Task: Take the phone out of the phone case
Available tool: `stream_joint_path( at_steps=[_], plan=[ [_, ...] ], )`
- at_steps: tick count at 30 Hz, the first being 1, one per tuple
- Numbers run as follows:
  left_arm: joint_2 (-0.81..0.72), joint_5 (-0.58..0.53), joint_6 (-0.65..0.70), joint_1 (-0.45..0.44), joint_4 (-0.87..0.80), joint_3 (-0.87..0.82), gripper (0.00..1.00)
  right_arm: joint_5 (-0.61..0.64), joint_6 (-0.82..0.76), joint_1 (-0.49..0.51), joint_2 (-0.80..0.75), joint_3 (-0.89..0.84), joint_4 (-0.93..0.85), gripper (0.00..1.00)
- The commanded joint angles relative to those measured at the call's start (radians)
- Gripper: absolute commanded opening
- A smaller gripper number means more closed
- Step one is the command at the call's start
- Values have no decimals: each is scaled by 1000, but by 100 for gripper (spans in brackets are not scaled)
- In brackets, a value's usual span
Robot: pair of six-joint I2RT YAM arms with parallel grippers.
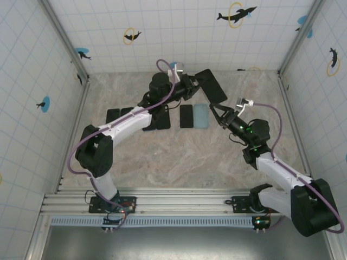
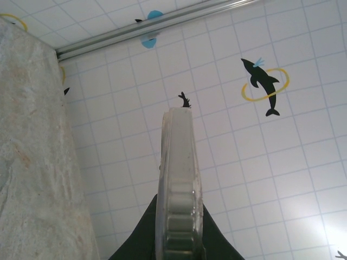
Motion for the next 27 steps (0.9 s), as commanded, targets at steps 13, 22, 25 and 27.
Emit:
stream_joint_path(
  at_steps=[13,22,25,27],
  plan=[
    [-54,13,-130,-8,125,32,0,-24,-337,-20,-22,82,-298,10],
    [-71,24,-173,-17,134,45,0,-4,-524,-22,-14,130,-505,8],
    [-69,32,-206,-18,165,41,0,-14,-538,-25,-3,126,-499,8],
    [-69,39,-206,-18,159,48,0,-1,-564,-26,-2,139,-531,8]
  ],
)
